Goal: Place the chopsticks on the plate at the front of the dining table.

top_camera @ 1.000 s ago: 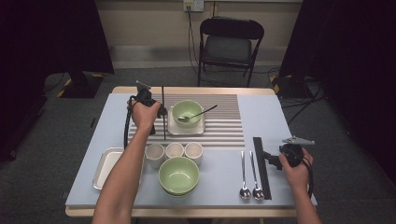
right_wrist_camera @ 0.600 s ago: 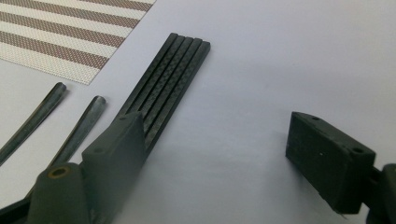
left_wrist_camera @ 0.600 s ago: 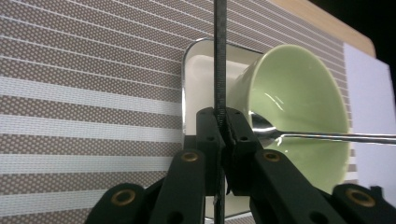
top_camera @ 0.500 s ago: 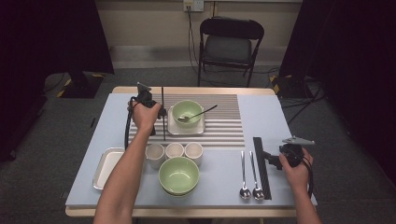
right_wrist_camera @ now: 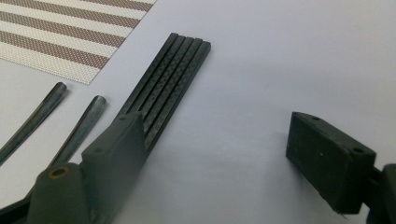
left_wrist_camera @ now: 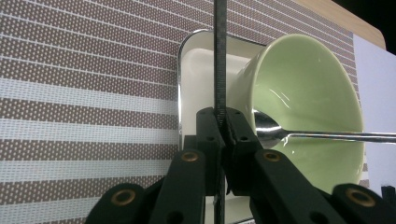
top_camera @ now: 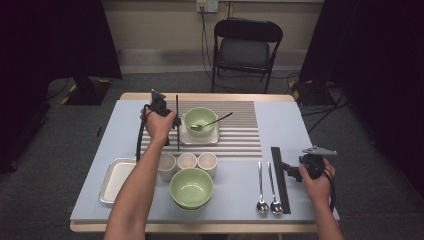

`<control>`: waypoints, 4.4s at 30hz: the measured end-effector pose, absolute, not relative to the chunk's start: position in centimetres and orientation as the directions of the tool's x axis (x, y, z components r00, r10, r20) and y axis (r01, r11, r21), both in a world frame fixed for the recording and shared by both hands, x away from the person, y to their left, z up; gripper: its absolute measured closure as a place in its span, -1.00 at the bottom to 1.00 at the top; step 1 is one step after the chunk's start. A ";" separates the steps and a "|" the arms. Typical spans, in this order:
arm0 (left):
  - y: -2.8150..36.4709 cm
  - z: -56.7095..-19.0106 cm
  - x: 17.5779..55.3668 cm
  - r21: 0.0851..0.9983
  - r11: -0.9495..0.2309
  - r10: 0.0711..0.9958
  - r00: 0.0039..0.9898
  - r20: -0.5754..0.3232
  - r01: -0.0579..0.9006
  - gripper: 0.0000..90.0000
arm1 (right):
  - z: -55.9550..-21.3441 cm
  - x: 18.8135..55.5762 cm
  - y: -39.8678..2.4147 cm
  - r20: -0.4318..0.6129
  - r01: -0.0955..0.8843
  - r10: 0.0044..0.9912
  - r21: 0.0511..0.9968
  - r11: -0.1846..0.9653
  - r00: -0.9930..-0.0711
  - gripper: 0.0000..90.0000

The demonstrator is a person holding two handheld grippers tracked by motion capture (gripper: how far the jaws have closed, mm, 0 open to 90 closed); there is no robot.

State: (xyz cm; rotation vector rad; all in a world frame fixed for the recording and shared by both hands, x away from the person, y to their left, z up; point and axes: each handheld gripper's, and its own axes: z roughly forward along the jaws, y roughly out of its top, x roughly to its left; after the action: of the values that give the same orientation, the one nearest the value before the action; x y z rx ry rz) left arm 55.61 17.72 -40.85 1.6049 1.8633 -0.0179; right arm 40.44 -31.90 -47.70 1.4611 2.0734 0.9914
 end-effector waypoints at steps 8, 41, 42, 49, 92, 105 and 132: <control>17.3 -41.3 55.8 0.401 0.234 0.879 -0.016 -0.477 0.886 0.91 | -47.7 40.4 -31.9 0.063 0.633 0.929 0.749 0.197 -0.364 -0.58; 16.7 -42.2 56.2 0.393 0.225 0.883 -0.016 -0.470 0.891 0.91 | -47.7 40.4 -31.9 0.064 0.633 0.929 0.749 0.196 -0.364 -0.58; 16.7 -42.2 56.2 0.392 0.223 0.882 -0.014 -0.471 0.893 0.91 | -47.7 40.4 -31.9 0.064 0.633 0.929 0.749 0.196 -0.364 -0.58; 16.6 -42.5 56.3 0.383 0.208 0.885 -0.007 -0.465 0.900 0.91 | -47.7 40.4 -31.9 0.064 0.633 0.929 0.749 0.196 -0.364 -0.58; 16.5 -43.2 56.6 0.361 0.215 0.885 -0.025 -0.464 0.907 0.91 | -47.7 40.4 -31.9 0.064 0.633 0.929 0.749 0.196 -0.364 -0.58; 16.9 -44.1 56.4 0.336 0.227 0.877 -0.042 -0.478 0.914 0.90 | -47.7 40.4 -31.9 0.065 0.633 0.929 0.749 0.196 -0.364 -0.58; 17.1 -43.4 55.9 0.336 0.198 0.883 -0.019 -0.469 0.921 0.86 | -47.7 40.4 -31.9 0.065 0.634 0.929 0.748 0.196 -0.364 -0.58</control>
State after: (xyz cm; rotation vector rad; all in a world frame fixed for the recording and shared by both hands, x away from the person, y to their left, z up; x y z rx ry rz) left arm 55.90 17.10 -43.40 1.6784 1.8917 -0.0833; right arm 40.43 -31.90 -47.70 1.4607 2.0741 0.9920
